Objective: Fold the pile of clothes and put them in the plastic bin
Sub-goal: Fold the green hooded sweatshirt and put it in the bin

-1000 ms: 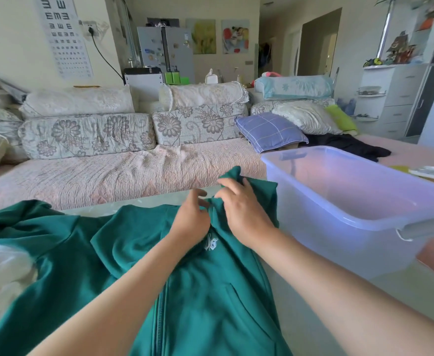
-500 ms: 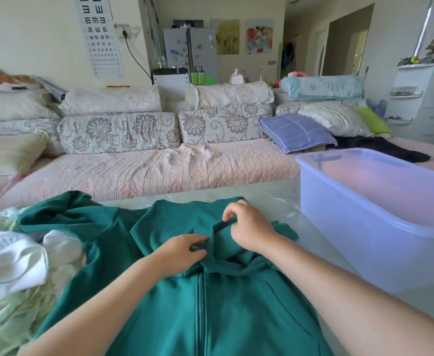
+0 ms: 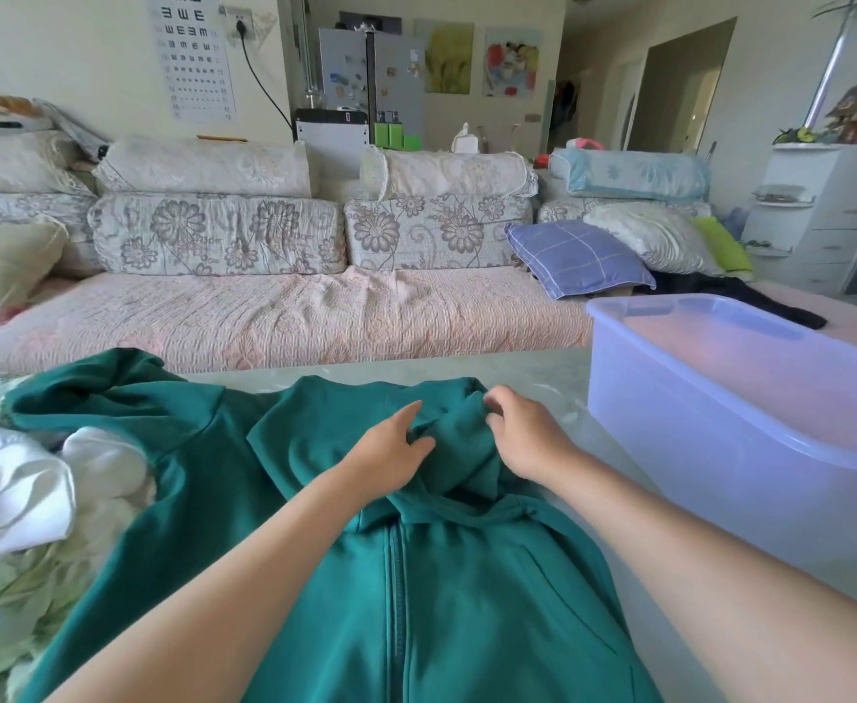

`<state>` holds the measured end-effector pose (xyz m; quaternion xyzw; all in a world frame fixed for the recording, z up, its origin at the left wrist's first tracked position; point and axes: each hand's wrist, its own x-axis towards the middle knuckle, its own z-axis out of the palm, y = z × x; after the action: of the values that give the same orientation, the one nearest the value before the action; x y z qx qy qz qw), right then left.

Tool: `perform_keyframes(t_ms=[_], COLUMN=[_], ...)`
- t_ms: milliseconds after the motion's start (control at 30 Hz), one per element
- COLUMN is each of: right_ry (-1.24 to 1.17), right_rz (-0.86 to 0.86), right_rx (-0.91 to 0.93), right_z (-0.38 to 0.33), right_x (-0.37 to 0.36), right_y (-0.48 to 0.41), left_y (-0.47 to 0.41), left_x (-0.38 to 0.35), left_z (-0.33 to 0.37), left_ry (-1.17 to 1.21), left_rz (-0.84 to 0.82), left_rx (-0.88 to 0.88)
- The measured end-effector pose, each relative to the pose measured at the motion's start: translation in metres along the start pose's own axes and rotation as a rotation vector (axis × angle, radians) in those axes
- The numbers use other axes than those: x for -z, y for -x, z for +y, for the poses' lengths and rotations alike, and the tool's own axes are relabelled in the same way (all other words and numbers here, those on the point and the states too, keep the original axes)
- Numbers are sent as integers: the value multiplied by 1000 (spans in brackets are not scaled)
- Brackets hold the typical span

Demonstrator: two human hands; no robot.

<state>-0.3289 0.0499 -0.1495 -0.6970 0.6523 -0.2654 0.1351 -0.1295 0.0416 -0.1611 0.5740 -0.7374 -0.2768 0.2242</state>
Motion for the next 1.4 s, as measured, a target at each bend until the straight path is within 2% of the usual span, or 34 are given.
perform_keyframes(t_ms=[67, 133, 233, 300, 333, 400, 467, 567, 633, 700, 767, 833, 933, 967, 1033, 1100, 1200, 1300, 1333, 1400], right_ry=[-90, -90, -72, -70, -38, 104, 301, 486, 531, 555, 521, 457, 479, 469, 353, 60, -284, -196, -123, 14], right_rz=[3, -31, -69, -131, -180, -275, -317, -318, -234, -172, -151, -183, -240, -188, 31, 169, 8, -44, -62, -129], right_rx=[48, 22, -45, -63, -61, -61, -86, -76, -65, -73, -84, -86, -85, -71, 30, 191, 342, 335, 326, 301], right_z=[-16, -29, -31, -27, -24, -18, -13, -8, -7, -7, -9, -11, -13, -15, -20, -30, -51, -56, -53, -46], right_x=[1, 2, 0, -1, -1, 0, 0, -4, -5, -5, -6, -6, -7, -9, -10, -11, -8, -8, -9, -15], right_y=[-1, -1, 1, 4, 5, 6, 6, 4, -1, -7, -11, -11, -9, -11, -15, -22, -23, -16, -14, -9], left_y=[1, 1, -4, -2, 1, 9, 14, 11, 9, 6, 5, 3, 4, 5, 8, 10, 14, 17, 21, 30], left_x=[1, 7, 25, 42, 49, 56, 55, 46, 42, 37, 30, 24, 18, 17, 18, 23, 42, 76, 87, 102], left_z=[-1, -2, -9, -16, -19, -23, -23, -20, -9, -1, -1, -5, -6, -3, 6, 13, 17, -5, -16, -42], left_ry=[60, 198, 397, 326, 196, -143, -345, -297, -161, -75, -140, -244, -244, -244, -274, -317, -233, -99, -156, -413], left_rz=[28, 87, 279, 349, 311, 102, -91, -134, -114, -133, -159, -145, -131, -106, -30, 73, 408, 704, 717, 569], left_rx=[45, 127, 272, 307, 306, 335, 334, 107, -14, -48, -51, -58, -41, -53, -50, -51, -40, 188, 273, 453])
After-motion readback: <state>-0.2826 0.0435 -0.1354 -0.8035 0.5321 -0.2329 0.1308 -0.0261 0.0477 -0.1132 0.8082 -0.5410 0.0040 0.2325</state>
